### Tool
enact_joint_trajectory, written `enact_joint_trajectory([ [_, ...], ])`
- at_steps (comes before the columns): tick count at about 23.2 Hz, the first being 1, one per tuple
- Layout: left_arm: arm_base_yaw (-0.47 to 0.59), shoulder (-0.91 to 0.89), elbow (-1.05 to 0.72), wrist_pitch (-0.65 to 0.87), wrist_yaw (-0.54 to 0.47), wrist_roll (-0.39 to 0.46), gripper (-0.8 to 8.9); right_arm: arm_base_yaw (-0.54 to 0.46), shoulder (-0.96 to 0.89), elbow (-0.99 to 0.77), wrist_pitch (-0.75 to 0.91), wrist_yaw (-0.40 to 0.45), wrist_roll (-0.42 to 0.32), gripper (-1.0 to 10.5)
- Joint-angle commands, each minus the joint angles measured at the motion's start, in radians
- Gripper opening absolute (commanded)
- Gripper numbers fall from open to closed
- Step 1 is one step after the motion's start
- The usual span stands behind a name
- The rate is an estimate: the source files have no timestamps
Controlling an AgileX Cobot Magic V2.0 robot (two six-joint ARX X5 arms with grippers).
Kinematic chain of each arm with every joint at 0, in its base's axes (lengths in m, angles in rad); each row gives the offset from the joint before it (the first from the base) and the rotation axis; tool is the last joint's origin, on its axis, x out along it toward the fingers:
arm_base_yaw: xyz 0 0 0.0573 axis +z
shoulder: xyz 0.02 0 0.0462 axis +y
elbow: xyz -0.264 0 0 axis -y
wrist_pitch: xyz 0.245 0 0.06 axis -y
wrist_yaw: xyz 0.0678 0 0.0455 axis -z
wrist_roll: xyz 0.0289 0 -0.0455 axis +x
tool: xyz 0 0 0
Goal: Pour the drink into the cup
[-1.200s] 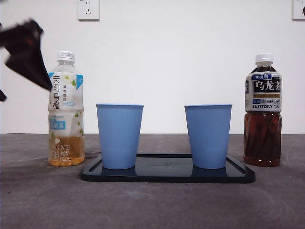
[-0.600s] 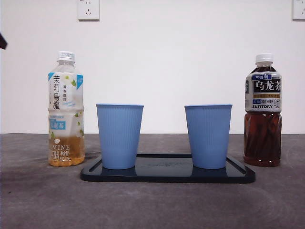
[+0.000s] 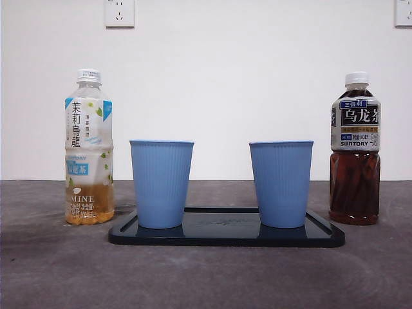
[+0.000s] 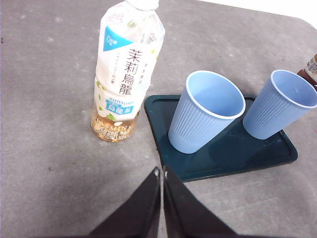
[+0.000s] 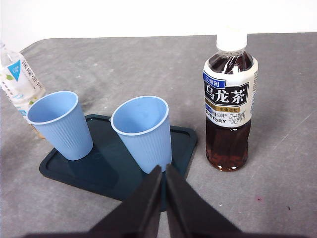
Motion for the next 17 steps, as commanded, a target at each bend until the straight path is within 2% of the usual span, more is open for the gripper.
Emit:
enact_joint_trajectory([
  [1, -0.006, 0.003, 0.014, 0.006, 0.006, -0.004, 0.07, 0.006, 0.002, 0.014, 0.010, 0.000, 0.011, 0.1],
  [5, -0.006, 0.003, 0.014, 0.006, 0.006, -0.004, 0.08, 0.006, 0.002, 0.014, 0.010, 0.000, 0.011, 0.1],
  [6, -0.006, 0.002, 0.014, 0.008, -0.003, 0.046, 0.08, 0.006, 0.002, 0.014, 0.010, 0.000, 0.011, 0.1],
  [8, 0.021, -0.031, 0.012, 0.024, -0.061, 0.206, 0.07, 0.006, 0.002, 0.014, 0.010, 0.000, 0.011, 0.1],
  [12, 0.197, -0.140, -0.065, 0.221, -0.162, 0.388, 0.07, 0.006, 0.002, 0.014, 0.010, 0.000, 0.011, 0.1],
  [15, 0.323, -0.250, -0.197, 0.363, -0.212, 0.430, 0.07, 0.006, 0.002, 0.014, 0.010, 0.000, 0.011, 0.1],
  [17, 0.373, -0.312, -0.271, 0.374, -0.222, 0.430, 0.07, 0.006, 0.002, 0.014, 0.010, 0.000, 0.011, 0.1],
])
